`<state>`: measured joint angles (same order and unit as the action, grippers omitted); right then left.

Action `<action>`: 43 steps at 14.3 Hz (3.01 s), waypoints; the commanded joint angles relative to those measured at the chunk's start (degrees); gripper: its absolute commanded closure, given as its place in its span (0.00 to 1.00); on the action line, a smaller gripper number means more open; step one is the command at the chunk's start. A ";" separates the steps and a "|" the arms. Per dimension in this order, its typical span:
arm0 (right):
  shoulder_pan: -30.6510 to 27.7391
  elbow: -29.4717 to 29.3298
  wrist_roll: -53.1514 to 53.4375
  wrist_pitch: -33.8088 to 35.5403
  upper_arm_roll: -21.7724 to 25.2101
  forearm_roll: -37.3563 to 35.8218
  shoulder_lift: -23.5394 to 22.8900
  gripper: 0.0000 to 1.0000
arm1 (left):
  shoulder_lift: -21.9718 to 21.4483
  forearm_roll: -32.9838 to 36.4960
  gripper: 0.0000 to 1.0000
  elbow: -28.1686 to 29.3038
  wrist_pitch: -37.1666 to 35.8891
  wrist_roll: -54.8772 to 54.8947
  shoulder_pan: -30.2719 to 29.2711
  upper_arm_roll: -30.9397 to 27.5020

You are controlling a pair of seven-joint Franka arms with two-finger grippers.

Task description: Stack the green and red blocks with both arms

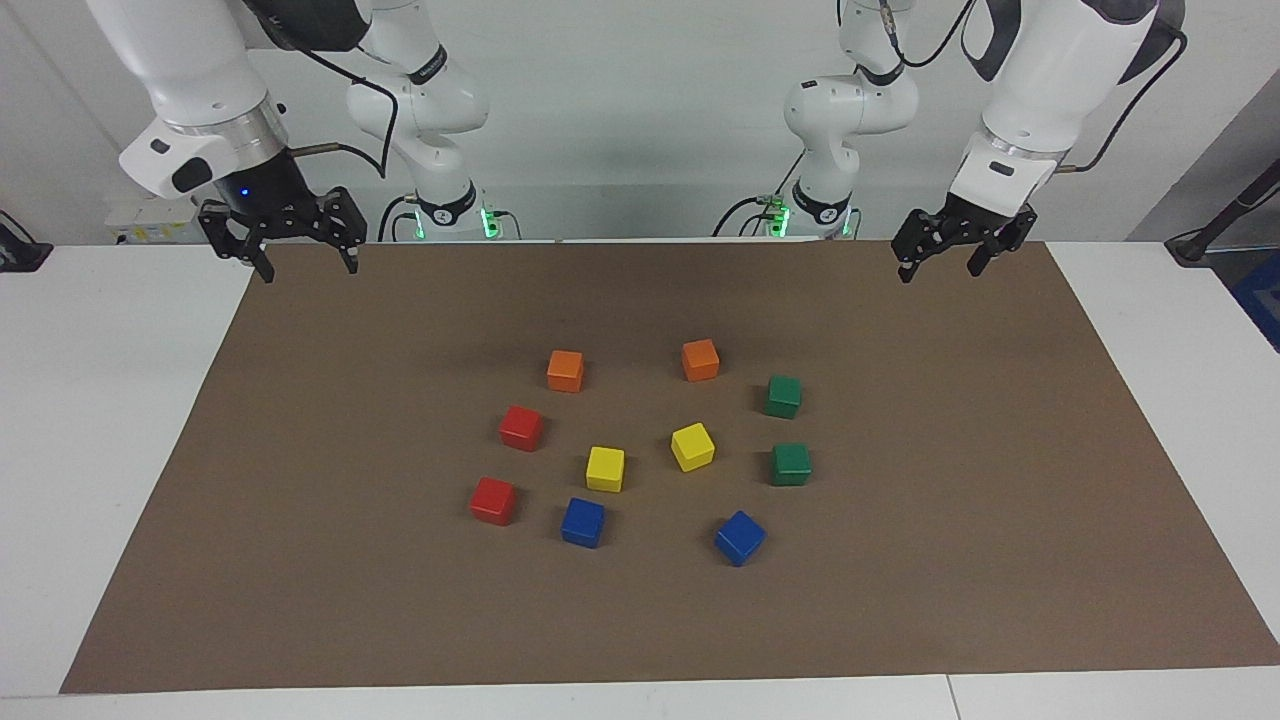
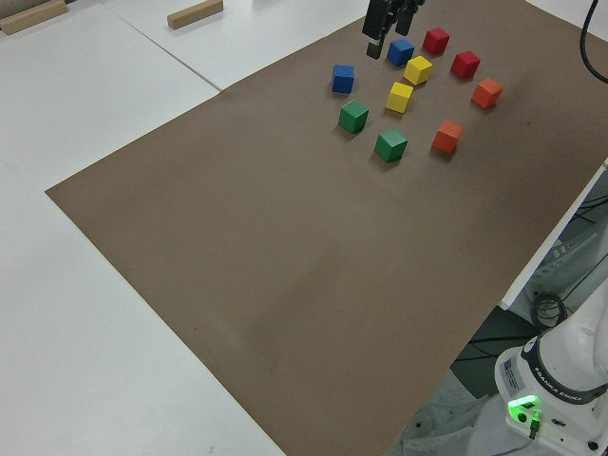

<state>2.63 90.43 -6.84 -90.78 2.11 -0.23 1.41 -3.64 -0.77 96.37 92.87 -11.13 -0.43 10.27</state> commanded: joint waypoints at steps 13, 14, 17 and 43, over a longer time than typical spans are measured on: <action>13.44 15.57 37.24 -19.60 -0.36 1.20 -3.07 0.00 | 6.36 -0.02 0.00 18.93 26.29 -3.91 8.87 0.71; 14.06 15.83 37.60 -21.53 -0.35 1.20 -4.56 0.00 | 6.45 -0.02 0.00 20.25 28.05 -3.03 8.87 0.63; 14.33 17.06 38.04 -26.03 -0.44 1.29 -7.29 0.00 | 10.75 -0.02 0.00 21.49 33.85 -2.67 10.18 0.63; 17.50 23.91 43.85 -45.62 -0.44 1.29 -19.69 0.00 | 14.01 0.07 1.00 14.72 27.34 4.80 -6.86 0.19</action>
<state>19.89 112.79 36.67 -133.02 1.50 0.35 -17.48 9.93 -0.88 109.12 116.22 -6.76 -5.34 9.78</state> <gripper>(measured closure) 0.000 0.454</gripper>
